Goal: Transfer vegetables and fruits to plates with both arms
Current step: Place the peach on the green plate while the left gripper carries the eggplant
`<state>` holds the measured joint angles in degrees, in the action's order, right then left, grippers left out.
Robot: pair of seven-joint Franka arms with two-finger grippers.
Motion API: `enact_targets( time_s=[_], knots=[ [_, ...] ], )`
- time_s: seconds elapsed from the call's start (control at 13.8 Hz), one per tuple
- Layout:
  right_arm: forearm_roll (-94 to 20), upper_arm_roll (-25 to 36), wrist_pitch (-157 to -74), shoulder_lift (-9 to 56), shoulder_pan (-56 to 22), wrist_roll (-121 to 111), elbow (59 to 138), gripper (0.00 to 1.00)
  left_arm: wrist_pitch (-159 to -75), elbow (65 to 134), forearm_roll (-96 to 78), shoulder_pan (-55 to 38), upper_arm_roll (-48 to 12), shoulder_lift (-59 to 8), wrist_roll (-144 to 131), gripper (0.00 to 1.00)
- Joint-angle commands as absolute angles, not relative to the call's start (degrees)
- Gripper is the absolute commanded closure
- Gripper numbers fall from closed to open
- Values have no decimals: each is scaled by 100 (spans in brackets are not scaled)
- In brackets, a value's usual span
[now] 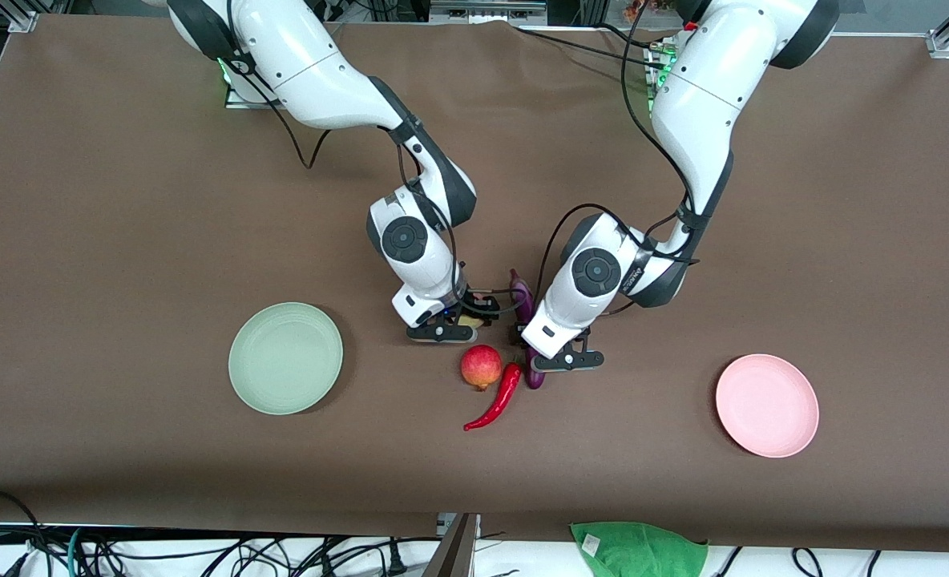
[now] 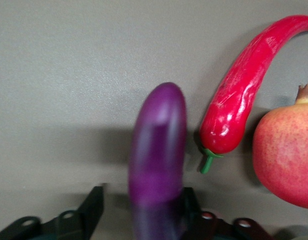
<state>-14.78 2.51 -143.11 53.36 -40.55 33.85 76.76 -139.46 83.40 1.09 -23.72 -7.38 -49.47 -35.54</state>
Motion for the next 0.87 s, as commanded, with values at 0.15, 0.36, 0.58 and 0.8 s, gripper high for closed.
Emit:
enact_targets(
  time_s=[0.15, 0.36, 0.58, 0.8],
  knots=[
    [-1424, 290, -12773, 4467, -3465, 3157, 7620, 85, -13975, 8341, 211, -2215, -721, -4869, -3648, 100],
    [-1424, 299, -11781, 4097, -2727, 1773, 7638, 85, -13765, 8262, 167, -1847, -738, -4650, -3447, 100],
    [-1362, 561, -11276, 3999, -2093, 549, 7743, 78, -13080, 8131, -33, -1416, -712, -4352, -2378, 100],
    [-1371, 993, -12151, 4253, -1882, -515, 8285, 49, -12658, 8095, -368, -1152, -143, -4184, -779, 100]
  ],
)
